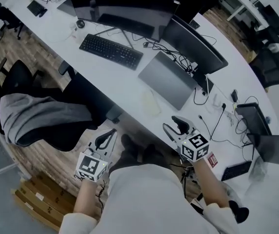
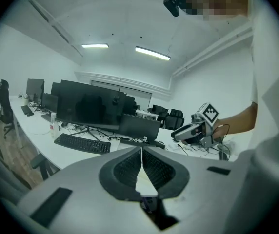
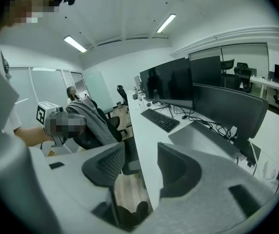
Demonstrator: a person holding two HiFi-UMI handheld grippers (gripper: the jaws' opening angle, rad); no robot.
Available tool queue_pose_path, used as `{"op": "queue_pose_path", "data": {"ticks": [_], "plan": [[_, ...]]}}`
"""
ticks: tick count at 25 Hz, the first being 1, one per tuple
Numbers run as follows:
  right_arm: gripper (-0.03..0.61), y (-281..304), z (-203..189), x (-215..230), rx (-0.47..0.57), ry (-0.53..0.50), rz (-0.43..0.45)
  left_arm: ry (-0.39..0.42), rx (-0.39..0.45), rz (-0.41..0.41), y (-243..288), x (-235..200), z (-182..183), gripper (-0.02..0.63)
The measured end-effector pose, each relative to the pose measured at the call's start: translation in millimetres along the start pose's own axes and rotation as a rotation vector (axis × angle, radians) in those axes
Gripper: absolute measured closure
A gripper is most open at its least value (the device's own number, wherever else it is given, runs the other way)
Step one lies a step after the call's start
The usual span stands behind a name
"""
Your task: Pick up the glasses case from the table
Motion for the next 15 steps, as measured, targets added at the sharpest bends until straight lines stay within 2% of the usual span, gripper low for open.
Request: {"op": "queue_pose_path", "data": {"ticks": [6, 15], "plan": [[0.333, 28, -11, 9, -0.056, 0.031, -0.019, -0.013, -0.014, -0.027, 12, -13, -6, 0.603], [0.261, 69, -29, 35, -0.164, 0.049, -0.01, -0.049, -0.021, -0.018, 33, -22, -24, 0.603]]}}
Point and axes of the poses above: the fingertips, and each gripper's own axes: y forward along the fingers, x to its right, z out of its top, the point moved 4 cm from there along -y, backward along the fingers, and after that the axes turned 5 degrees about y, right-handed, at the moved point
